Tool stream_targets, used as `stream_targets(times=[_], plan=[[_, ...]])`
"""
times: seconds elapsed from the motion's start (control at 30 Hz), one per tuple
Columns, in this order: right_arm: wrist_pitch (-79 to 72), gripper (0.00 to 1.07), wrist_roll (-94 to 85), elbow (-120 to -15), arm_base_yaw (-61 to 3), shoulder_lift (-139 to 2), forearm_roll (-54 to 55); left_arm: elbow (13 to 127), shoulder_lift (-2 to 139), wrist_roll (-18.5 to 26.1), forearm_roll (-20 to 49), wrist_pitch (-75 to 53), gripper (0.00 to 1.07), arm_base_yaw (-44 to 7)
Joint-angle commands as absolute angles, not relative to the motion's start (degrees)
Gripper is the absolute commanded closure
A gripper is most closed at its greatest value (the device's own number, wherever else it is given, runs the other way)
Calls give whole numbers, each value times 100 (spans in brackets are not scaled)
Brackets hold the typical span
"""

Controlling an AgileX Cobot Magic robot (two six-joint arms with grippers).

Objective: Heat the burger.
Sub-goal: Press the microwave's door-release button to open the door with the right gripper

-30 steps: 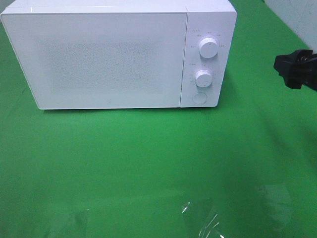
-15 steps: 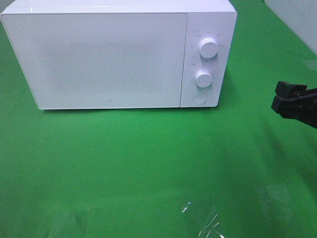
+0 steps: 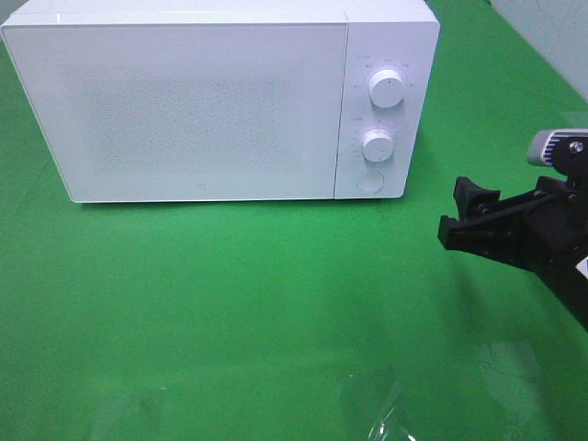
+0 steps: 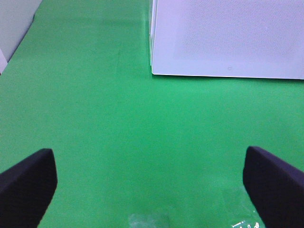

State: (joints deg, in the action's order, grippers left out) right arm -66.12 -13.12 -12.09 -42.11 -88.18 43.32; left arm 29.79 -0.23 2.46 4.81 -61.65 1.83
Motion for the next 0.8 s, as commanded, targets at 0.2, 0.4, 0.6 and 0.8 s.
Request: stream_targets(times=[0.2, 0.4, 0.6, 0.8], plan=[[-6738, 32, -1633, -1725, -5117, -9282, 5300, 2956, -115, 212, 487, -6125, 8, 155], [-6652, 32, -1633, -2183, -5437, -9545, 5426, 2956, -115, 212, 487, -6125, 8, 155], [-6337, 32, -905, -2384, -5437, -9563, 5414, 2956, -115, 212, 487, -6125, 8, 155], [-6234, 37, 877, -2384, -5437, -9563, 5414, 2956, -115, 212, 487, -6125, 8, 155]])
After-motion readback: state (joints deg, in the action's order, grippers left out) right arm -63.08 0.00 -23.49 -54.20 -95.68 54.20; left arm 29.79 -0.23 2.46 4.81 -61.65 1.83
